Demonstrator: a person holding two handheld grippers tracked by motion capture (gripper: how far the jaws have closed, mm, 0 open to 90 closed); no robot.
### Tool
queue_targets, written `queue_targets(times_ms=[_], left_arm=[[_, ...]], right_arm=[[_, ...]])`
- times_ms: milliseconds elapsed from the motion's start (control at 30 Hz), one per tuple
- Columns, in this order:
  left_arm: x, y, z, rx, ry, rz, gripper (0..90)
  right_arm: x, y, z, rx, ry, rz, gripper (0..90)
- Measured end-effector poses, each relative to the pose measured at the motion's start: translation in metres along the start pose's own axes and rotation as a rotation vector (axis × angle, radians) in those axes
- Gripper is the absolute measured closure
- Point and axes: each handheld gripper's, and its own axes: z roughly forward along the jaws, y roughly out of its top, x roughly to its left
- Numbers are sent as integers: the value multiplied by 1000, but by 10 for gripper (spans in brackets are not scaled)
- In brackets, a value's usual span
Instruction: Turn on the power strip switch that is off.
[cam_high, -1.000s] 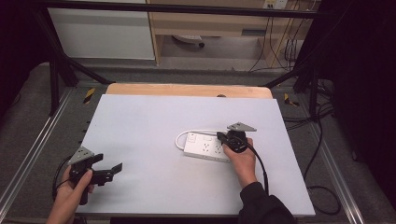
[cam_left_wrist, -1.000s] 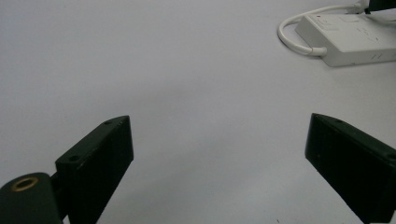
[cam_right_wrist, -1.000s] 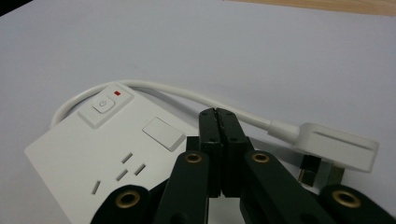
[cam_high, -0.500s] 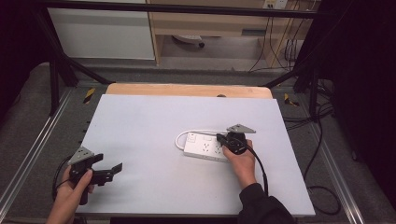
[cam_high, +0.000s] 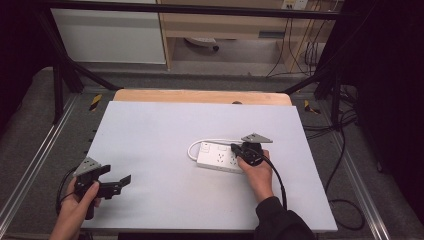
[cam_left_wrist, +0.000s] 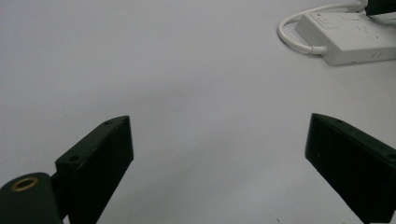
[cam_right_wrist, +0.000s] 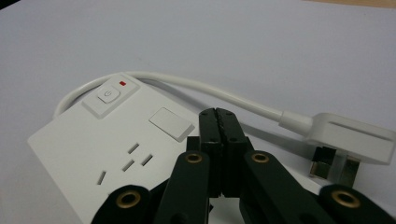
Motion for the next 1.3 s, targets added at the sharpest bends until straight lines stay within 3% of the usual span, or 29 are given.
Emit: queue_targets(times_ms=[1300], left_arm=[[0,0,1,9,4,4,78]], right_arm=[[1,-1,2,-1,-4,-12,900]])
